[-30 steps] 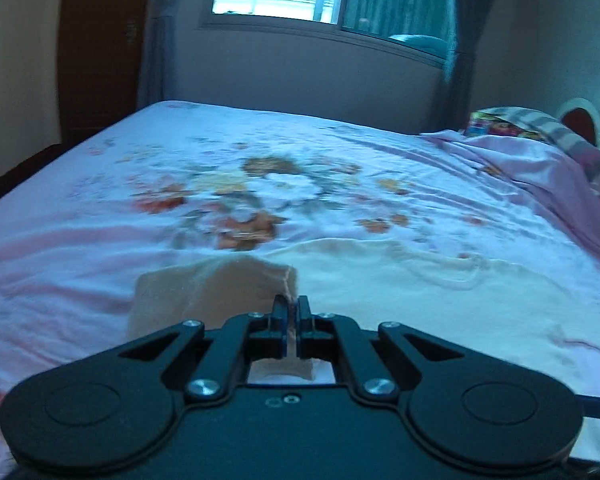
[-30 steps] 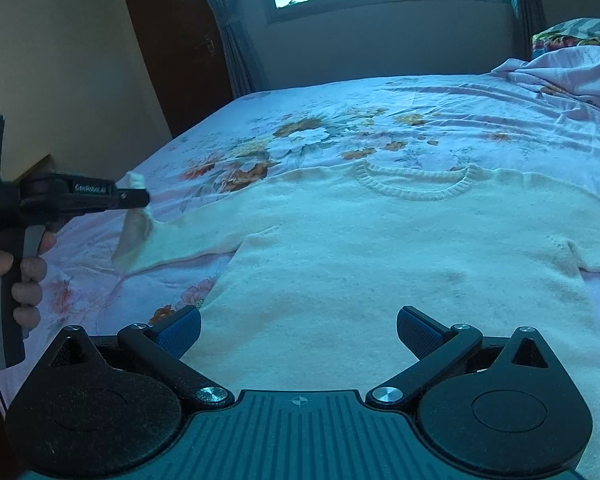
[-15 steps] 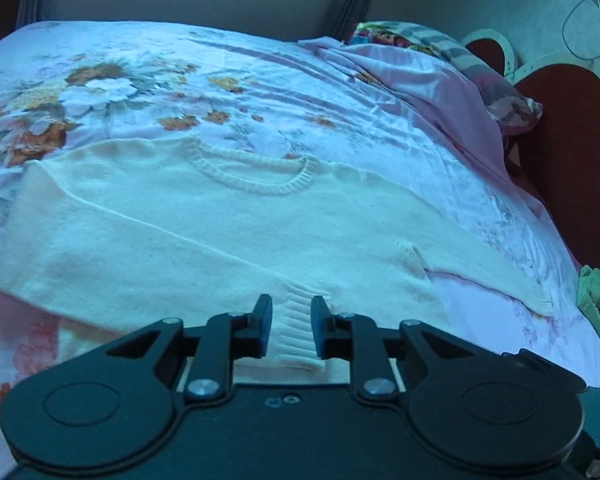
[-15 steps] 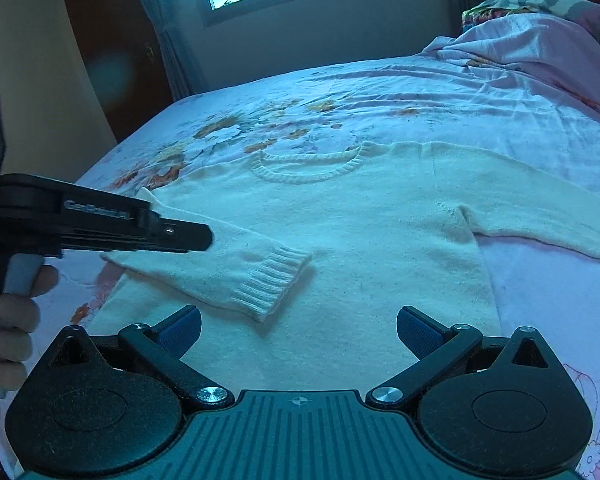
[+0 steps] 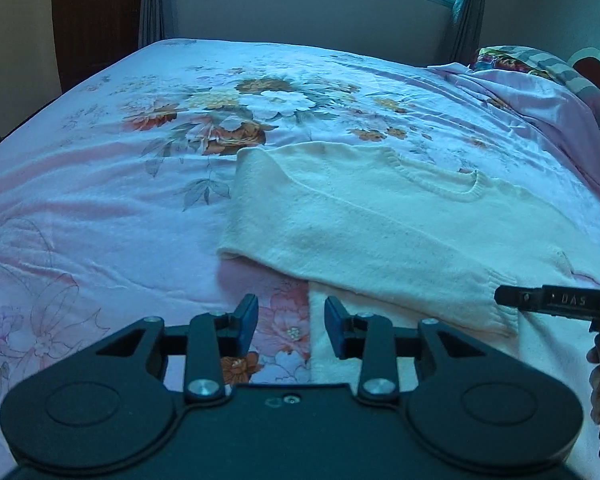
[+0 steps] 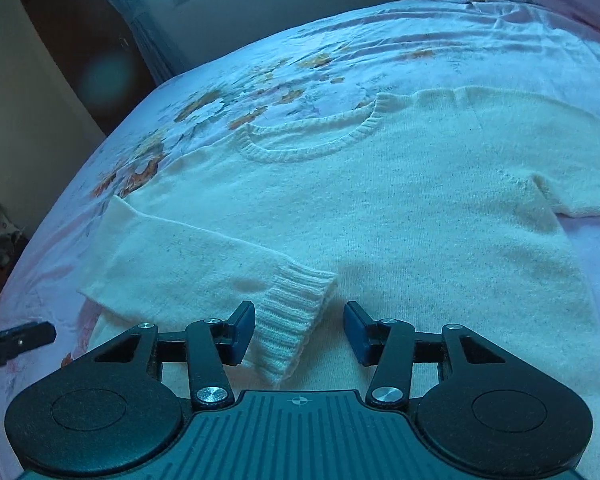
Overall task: Fold small clothes
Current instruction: 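Carry the held sleeve across the sweater body with the left gripper, release, then lower the right gripper onto the other sleeve cuff and close on it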
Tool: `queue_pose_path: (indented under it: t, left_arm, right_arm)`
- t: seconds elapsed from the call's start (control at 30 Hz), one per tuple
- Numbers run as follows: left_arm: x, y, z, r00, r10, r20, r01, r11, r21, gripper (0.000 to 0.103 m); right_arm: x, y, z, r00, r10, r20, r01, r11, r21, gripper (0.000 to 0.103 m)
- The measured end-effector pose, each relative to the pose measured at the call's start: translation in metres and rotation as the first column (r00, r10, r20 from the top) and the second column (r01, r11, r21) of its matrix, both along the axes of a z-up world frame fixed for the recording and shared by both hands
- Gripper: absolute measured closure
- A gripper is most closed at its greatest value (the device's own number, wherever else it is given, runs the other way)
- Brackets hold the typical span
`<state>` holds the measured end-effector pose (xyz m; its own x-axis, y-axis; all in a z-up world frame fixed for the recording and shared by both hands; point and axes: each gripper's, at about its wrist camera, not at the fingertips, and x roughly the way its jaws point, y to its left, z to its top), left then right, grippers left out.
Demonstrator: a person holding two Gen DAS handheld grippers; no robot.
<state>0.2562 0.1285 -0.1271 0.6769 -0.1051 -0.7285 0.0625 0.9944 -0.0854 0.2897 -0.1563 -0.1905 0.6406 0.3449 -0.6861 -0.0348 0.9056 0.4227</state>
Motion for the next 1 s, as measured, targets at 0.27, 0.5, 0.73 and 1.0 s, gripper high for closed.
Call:
queue_pose_path:
  t: [0.27,0.5,0.73,1.0]
  left_arm:
    - [-0.004,-0.001,-0.01,1.0,-0.002,-0.002,0.002,1.0,0.006,0.069]
    - [0.003,-0.012,-0.01,1.0,-0.015,0.017,0.014,1.0,0.022,0.069]
    - [0.001,-0.031,-0.015,0.999,-0.048,0.009,0.048,0.999,0.012,0.067]
    - [-0.004,-0.046,-0.02,0.997,-0.083,-0.004,0.083,0.996,0.021,0.067]
  right_arm:
    - [0.008,0.01,0.002,0.998,0.054,0.017,-0.056,0.99,0.133,0.09]
    - [0.002,-0.007,0.024,0.991,-0.025,0.131,0.014,0.996,0.086,0.1]
    - [-0.013,-0.059,0.023,0.984,-0.124,0.132,0.125,0.992,-0.002,0.1]
    - [-0.018,-0.097,0.014,0.975,-0.194,0.111,0.197,0.98,-0.019,0.1]
